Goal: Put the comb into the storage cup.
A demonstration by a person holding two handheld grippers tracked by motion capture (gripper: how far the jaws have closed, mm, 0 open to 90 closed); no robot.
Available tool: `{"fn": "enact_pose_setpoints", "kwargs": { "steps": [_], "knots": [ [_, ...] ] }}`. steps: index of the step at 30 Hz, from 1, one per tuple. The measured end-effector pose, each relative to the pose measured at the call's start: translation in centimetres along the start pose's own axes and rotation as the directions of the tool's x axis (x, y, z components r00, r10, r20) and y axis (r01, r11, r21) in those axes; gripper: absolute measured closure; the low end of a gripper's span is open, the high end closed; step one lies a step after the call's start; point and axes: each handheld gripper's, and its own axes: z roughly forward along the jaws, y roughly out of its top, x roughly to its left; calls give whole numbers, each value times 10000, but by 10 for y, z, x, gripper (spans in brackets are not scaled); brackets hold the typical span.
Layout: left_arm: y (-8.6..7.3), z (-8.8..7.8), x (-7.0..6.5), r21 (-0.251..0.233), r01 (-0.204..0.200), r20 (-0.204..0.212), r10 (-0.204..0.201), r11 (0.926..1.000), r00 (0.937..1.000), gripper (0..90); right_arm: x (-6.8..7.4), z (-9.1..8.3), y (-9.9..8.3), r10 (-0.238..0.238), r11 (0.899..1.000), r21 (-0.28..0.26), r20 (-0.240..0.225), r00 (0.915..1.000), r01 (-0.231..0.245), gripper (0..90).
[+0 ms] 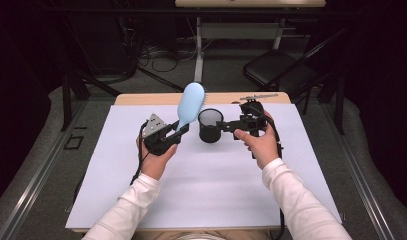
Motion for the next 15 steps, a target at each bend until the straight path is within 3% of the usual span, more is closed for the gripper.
{"fn": "enact_pose_setpoints", "kwargs": {
  "steps": [15],
  "knots": [
    [1, -2, 1, -86, 59, -18, -59, 9999, 10000, 693, 10, 0, 12, -86, 10000, -7, -3, 10000, 86, 18]
  ]
}}
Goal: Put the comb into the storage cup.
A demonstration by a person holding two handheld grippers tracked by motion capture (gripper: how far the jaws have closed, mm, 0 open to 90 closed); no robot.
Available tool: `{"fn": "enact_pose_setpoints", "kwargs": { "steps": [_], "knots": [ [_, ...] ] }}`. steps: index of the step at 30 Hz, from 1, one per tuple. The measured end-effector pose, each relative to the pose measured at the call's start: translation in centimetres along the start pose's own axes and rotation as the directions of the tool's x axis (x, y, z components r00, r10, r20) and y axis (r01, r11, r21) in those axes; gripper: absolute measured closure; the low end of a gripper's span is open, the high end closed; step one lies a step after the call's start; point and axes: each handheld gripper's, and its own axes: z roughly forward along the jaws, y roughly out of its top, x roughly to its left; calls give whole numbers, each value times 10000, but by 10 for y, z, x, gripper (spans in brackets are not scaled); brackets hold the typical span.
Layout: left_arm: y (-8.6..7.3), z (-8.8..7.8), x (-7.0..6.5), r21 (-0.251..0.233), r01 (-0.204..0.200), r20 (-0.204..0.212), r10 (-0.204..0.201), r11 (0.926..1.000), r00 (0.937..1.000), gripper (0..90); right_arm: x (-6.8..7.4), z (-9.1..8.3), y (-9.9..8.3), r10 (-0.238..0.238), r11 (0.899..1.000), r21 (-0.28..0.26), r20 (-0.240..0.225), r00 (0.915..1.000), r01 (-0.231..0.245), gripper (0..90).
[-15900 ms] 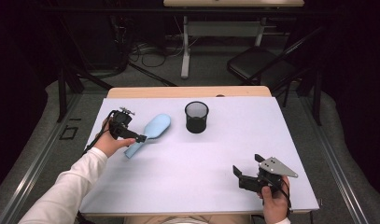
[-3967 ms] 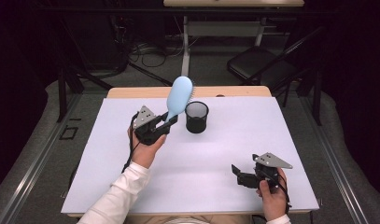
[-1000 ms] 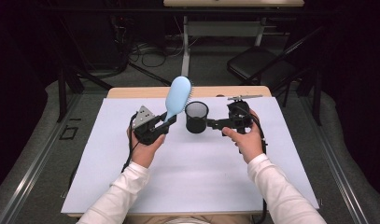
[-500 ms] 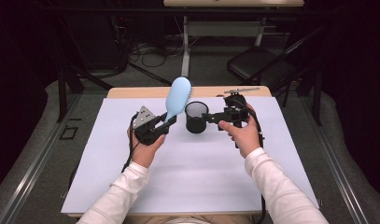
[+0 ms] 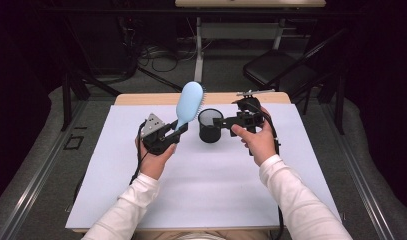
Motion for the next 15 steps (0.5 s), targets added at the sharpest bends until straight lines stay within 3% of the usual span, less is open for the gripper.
{"fn": "enact_pose_setpoints", "kwargs": {
  "steps": [15],
  "knots": [
    [-3, 3, -4, 94, -56, 72, 55, 9999, 10000, 693, 11, 1, 16, 43, 10000, 28, -269, 9996, -42, 17]
  ]
}}
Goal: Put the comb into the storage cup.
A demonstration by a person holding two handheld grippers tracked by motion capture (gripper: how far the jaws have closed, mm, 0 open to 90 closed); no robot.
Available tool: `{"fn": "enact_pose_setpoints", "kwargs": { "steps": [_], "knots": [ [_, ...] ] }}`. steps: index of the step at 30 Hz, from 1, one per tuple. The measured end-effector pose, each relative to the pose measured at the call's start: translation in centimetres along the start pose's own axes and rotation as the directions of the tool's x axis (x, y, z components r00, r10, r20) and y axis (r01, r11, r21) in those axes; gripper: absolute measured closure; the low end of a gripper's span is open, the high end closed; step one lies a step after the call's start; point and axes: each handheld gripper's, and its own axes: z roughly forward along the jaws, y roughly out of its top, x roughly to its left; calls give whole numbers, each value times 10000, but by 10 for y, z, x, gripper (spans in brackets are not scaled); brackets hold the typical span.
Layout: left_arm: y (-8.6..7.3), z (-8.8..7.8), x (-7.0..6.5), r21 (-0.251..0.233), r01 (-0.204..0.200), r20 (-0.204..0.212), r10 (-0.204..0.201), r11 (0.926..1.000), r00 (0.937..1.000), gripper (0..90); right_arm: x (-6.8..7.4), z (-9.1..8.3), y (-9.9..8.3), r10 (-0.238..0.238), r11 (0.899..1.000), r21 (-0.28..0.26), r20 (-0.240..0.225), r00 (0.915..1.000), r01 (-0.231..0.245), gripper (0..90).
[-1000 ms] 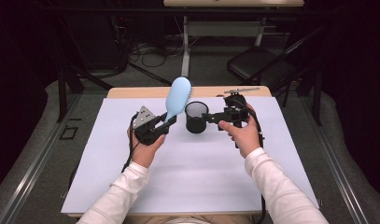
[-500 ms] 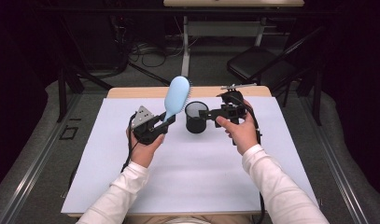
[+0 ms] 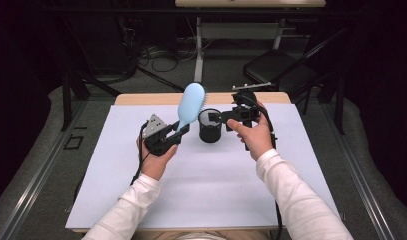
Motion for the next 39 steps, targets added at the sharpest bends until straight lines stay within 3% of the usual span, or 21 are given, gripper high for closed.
{"fn": "enact_pose_setpoints", "kwargs": {
  "steps": [28, 39],
  "knots": [
    [-5, 6, -9, 215, -220, 91, 218, 9995, 9997, 693, 9, 6, 8, 74, 10000, 70, -368, 9993, -72, 17],
    [-5, 6, -12, 201, -277, 173, 273, 9994, 9995, 694, 9, 10, 11, 297, 9995, -62, -531, 9981, -301, 21]
  ]
}}
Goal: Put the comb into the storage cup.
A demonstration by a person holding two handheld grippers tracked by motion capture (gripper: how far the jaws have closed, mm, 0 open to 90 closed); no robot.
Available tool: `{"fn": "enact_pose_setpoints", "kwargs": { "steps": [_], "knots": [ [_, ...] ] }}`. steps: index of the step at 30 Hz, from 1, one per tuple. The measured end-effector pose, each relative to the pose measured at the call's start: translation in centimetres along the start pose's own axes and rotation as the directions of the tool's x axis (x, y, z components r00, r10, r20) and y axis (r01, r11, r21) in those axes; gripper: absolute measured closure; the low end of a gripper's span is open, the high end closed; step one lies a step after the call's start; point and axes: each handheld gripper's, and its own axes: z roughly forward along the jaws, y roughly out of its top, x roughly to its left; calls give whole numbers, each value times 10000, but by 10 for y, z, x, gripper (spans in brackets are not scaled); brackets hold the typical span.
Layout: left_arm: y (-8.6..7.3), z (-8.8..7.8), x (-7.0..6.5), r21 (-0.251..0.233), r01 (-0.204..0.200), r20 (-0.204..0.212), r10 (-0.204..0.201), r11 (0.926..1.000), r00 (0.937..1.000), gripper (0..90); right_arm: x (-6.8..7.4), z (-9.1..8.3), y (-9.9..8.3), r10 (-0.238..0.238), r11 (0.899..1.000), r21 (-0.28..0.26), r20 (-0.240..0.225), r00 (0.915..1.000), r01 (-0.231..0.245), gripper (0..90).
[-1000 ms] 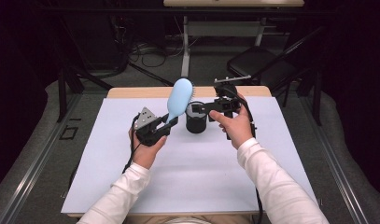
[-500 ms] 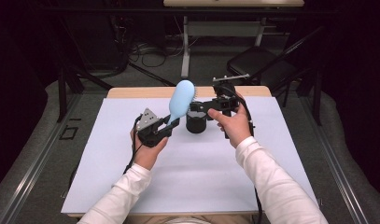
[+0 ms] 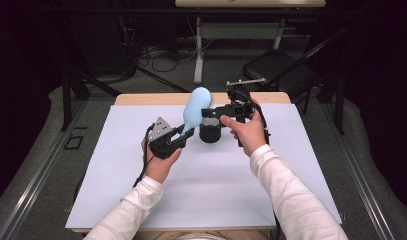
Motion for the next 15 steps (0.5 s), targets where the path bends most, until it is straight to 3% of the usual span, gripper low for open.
{"fn": "enact_pose_setpoints", "kwargs": {
  "steps": [15],
  "knots": [
    [0, 1, -3, -26, -49, 45, 49, 10000, 10000, 693, -1, 0, 3, 190, 9994, -275, -145, 9997, -194, 66]
  ]
}}
